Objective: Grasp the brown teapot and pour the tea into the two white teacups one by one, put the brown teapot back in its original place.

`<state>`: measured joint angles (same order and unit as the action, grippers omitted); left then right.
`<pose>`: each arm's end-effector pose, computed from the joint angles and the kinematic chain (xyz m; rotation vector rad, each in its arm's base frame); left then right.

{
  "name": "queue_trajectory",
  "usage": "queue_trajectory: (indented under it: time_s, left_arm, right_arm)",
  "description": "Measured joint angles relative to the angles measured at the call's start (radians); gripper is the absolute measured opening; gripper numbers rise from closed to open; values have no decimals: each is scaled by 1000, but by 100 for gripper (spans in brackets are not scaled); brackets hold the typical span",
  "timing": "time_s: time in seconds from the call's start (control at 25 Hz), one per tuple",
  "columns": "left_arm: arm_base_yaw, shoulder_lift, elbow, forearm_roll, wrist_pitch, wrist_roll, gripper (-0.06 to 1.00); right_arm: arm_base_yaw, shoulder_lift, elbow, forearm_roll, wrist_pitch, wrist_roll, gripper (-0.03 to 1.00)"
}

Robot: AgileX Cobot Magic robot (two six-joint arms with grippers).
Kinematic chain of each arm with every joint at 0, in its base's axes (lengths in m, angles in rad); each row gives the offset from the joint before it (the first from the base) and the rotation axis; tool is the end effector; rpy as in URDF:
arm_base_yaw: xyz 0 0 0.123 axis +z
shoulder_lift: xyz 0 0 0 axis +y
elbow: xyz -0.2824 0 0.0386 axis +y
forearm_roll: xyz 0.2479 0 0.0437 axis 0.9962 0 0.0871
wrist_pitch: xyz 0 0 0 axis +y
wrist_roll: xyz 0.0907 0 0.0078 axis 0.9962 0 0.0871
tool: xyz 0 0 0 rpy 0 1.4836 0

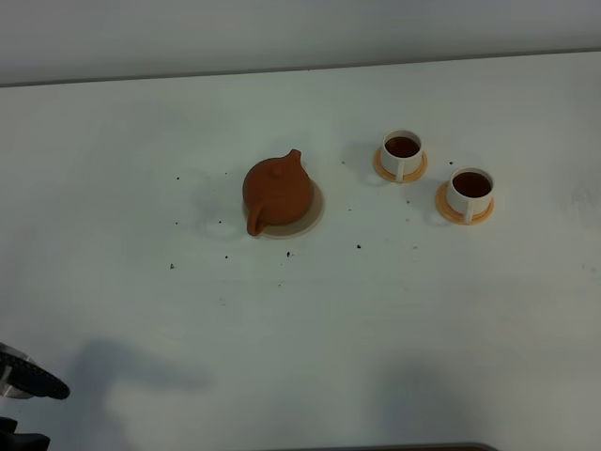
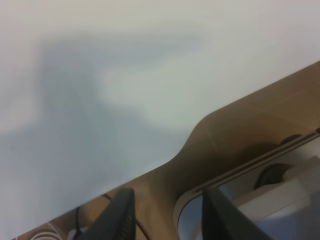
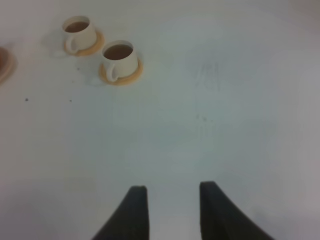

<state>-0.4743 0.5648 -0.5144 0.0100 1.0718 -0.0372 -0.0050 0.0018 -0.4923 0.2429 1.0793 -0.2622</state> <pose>0.0700 -0.0350 0.2596 0.5701 2.5528 -0.1689 -0.0057 0.0193 0.2755 -0.2754 2.0316 0.1262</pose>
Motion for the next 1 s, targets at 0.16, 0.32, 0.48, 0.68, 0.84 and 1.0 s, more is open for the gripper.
queue_trajectory:
  time_s: [0.16, 0.32, 0.48, 0.68, 0.84, 1.0]
  left_arm:
    - [1, 0, 0, 1, 0, 1, 32]
    - [66, 0, 0, 0, 0, 1, 32]
    - [227, -17, 0, 1, 0, 2, 32]
    - [451, -126, 0, 2, -5, 2, 32]
    - [551, -256, 0, 3, -5, 2, 32]
    - [562, -399, 0, 3, -5, 2, 32]
  right_arm:
    - [0, 0, 0, 0, 0, 0, 24]
    - [0, 0, 0, 0, 0, 0, 24]
    - [0, 0, 0, 0, 0, 0, 24]
    - [0, 0, 0, 0, 0, 0, 24]
    - [0, 0, 0, 0, 0, 0, 24]
    - [0, 0, 0, 0, 0, 0, 24]
